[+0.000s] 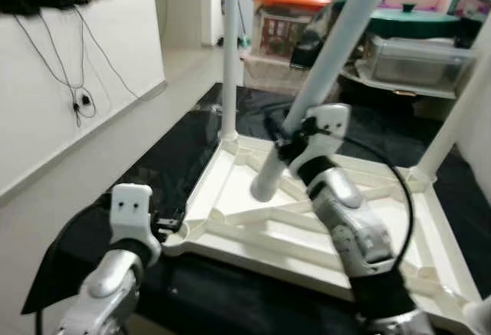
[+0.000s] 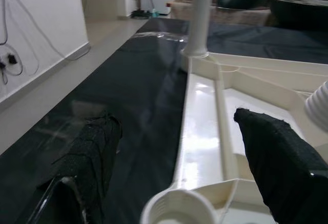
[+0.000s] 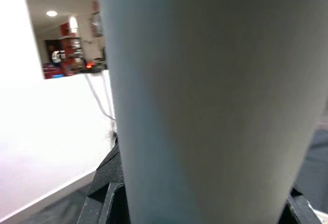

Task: Building children table

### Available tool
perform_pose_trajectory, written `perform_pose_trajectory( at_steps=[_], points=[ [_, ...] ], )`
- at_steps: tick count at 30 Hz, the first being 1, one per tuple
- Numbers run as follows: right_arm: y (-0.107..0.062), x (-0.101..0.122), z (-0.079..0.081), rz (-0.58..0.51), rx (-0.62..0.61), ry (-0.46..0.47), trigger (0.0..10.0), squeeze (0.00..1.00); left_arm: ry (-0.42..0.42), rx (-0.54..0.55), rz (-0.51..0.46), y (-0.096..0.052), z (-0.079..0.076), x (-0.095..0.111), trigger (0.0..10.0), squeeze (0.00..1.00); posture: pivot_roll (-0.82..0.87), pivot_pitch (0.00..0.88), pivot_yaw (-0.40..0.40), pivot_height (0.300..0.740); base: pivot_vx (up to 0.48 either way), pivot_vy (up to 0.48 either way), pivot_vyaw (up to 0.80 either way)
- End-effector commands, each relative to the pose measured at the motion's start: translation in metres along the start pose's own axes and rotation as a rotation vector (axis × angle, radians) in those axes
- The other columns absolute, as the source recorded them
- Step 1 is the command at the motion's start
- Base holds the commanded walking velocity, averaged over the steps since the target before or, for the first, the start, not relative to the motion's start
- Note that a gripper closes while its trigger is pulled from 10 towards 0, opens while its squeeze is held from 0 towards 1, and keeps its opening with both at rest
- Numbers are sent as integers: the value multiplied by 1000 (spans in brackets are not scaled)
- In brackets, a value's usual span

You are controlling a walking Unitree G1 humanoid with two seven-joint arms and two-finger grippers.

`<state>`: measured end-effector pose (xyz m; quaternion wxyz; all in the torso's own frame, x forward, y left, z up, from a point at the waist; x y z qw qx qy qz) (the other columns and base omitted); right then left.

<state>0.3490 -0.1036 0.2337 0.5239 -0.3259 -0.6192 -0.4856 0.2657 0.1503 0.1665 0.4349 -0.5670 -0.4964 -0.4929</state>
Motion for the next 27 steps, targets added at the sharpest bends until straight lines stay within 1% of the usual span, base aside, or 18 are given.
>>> perform_pose_trajectory(
  at_steps=[1, 10, 22, 27],
  points=[
    [-1, -2, -5, -2, -23, 0, 10000, 0, 12, 13, -2, 1, 1, 0, 10000, 0, 94, 0, -78, 740, 0, 461, 0],
    [-2, -5, 0, -1, -10, 6, 10000, 0, 20, 23, 11, 0, 2, -3, 10000, 0, 96, 0, -79, 740, 0, 463, 0],
    [-2, -4, -2, -1, -6, 9, 10000, 0, 32, 30, 0, 1, 0, -2, 10000, 0, 92, 0, -79, 740, 0, 0, 0],
    [-2, -4, 2, -1, 37, 38, 10000, 0, 45, 42, 5, 0, 0, -5, 10000, 0, 89, 0, -79, 740, 0, 0, 0]
  ],
)
Point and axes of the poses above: a point about 5 cm out from each wrist's last joint towards the gripper, its own y axis pointing out of the wrist towards the gripper, its own x axis along the axis of the wrist's last joint, z = x × y, the point moved 2 cm from there along y, pointing out of the wrist towards the gripper, and after that the axes turned 5 degrees about -y, right-handed, at the moved point
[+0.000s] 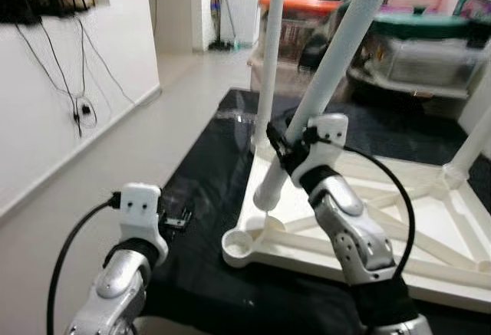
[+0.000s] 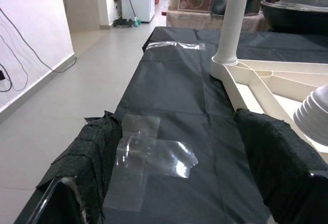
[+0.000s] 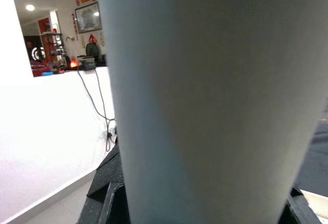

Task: Building children table

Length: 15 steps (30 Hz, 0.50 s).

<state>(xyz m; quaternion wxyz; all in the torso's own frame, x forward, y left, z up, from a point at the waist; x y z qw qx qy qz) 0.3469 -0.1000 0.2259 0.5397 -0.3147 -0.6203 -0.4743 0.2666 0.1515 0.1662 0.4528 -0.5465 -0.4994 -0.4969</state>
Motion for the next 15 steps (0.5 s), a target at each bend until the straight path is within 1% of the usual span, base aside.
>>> perform_pose_trajectory(
  at_steps=[1, 5, 11, 14, 15],
  points=[
    [1, 3, -2, -14, 0, 16, 10000, 0, 6, 5, 14, -1, -1, -4, 10000, 0, 89, 0, -79, 740, 0, 0, 0],
    [0, 4, -1, -20, 0, 3, 10000, 0, 15, 6, 15, -1, -1, -5, 10000, 0, 91, 0, -81, 740, 0, 0, 0],
    [2, 7, -2, -39, -30, -12, 10000, 0, 22, 14, 16, -1, 0, -4, 10000, 0, 91, 3, -79, 740, 0, 0, 767],
    [3, 8, -4, -37, -34, -10, 10000, 0, 25, 18, 17, -1, 1, -4, 10000, 0, 92, 7, -81, 740, 0, 0, 525],
    [3, 8, -5, -35, -39, -9, 10000, 0, 25, 22, 19, -1, 1, -4, 10000, 0, 92, 7, -81, 740, 0, 0, 0]
  ],
)
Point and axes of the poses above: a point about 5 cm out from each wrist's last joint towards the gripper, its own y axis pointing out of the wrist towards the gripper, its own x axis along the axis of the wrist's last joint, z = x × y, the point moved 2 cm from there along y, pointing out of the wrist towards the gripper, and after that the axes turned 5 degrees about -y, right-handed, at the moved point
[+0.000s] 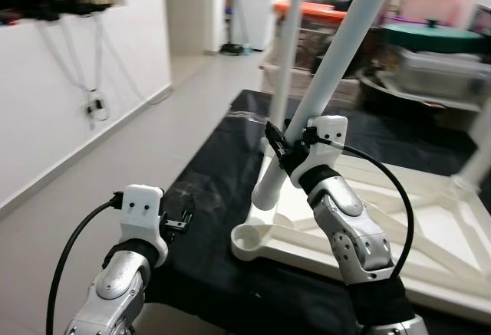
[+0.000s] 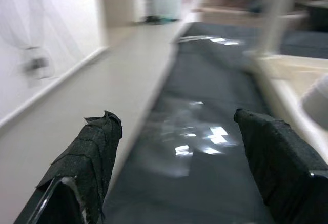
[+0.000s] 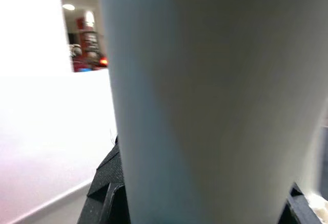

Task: Building children table

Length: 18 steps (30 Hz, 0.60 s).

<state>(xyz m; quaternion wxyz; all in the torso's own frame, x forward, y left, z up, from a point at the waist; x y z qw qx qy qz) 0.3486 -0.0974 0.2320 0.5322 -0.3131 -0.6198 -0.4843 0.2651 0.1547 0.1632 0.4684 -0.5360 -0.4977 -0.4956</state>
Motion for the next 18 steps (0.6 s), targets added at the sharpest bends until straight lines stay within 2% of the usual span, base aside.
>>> perform_pose_trajectory(
  at_steps=[1, 11, 15, 18],
  points=[
    [0, 3, -7, -15, -23, -8, 10000, 0, -1, -5, 11, 1, -2, -2, 10000, 0, 92, 7, -81, 740, 0, 0, 0],
    [2, 6, -8, -25, -8, 74, 10000, 0, 11, 1, 10, 0, -1, -2, 10000, 0, 92, 11, -77, 740, 0, 0, 0],
    [0, 6, -6, -34, 5, 47, 10000, 0, 13, 2, 7, 0, -1, -1, 10000, 0, 94, 2, -77, 740, 0, 0, 0],
    [-1, 6, -4, -37, 15, 35, 10000, 0, 17, 3, 3, 1, -1, -1, 10000, 0, 94, 0, -75, 740, 0, 0, 800]
  ],
)
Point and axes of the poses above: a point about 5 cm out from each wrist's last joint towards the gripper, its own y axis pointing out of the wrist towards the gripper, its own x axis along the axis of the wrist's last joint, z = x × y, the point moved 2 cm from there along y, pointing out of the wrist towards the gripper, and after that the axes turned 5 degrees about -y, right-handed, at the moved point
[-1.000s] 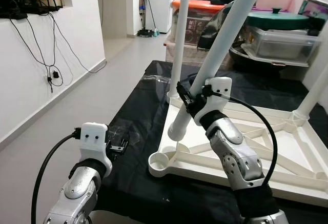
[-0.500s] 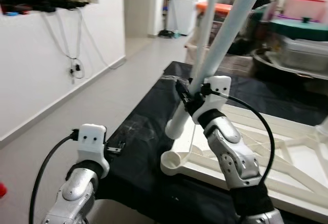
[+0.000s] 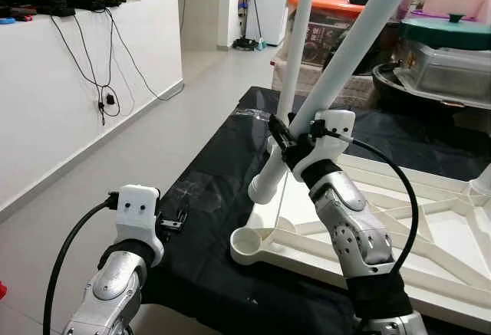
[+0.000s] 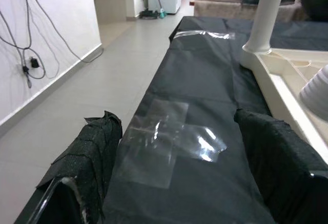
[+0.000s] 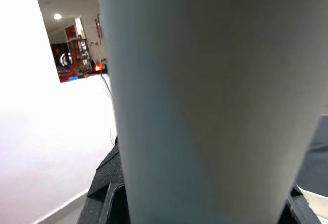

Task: Building children table

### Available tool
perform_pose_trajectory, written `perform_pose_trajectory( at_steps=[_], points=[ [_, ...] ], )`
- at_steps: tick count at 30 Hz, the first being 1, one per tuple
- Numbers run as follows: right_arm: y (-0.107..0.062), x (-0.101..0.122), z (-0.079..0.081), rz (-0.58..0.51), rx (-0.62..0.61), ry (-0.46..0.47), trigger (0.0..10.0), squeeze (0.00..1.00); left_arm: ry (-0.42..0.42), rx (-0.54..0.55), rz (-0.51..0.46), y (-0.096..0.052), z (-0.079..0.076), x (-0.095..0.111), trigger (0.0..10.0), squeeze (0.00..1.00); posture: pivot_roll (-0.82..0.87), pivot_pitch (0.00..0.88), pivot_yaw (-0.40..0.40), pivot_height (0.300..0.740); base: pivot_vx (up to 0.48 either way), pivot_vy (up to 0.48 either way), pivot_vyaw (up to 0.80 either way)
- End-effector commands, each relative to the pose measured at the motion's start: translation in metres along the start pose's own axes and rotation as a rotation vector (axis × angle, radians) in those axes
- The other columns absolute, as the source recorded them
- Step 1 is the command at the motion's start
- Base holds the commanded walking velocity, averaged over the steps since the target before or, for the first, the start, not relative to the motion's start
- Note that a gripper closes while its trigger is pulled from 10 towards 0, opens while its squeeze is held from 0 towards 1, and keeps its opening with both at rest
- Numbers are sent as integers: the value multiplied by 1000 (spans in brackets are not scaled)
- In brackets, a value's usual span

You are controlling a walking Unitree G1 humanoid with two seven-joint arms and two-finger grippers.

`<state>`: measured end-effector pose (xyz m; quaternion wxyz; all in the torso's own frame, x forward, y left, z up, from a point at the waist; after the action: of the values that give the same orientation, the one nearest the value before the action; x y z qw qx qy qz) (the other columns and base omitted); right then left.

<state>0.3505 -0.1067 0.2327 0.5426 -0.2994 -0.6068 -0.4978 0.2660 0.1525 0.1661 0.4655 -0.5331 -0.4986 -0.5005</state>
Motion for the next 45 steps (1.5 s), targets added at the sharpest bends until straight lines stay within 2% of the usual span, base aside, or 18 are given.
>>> perform_pose_trajectory(
  at_steps=[1, 14, 21, 45],
  points=[
    [0, 5, 6, -23, 23, -13, 10000, 0, 13, 7, 14, 0, 1, -3, 10000, 0, 94, 0, -75, 740, 0, 0, 800],
    [2, 10, 7, -48, 31, -30, 10000, 0, 23, 6, 11, 1, 3, -4, 10000, 0, 94, 0, -70, 740, 0, 0, 800],
    [2, 9, 4, -33, 4, -23, 10000, 0, 25, 3, 13, 1, 2, -4, 10000, 0, 93, 0, -69, 740, 0, 0, 171],
    [5, 16, 1, -57, 34, 1, 10000, 0, 38, 1, 8, 6, 6, -3, 10000, 0, 91, 0, -69, 740, 0, 0, -790]
  ],
)
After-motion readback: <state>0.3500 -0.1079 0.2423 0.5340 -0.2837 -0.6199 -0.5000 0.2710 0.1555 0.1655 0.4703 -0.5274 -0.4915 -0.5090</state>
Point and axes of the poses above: a point about 5 cm out from each wrist's last joint towards the gripper, its own y axis pointing out of the wrist towards the gripper, its own x axis along the axis of the wrist's last joint, z = x × y, the point moved 2 cm from there along y, pointing out of the wrist towards the gripper, and after that the axes turned 5 degrees about -y, right-handed, at the moved point
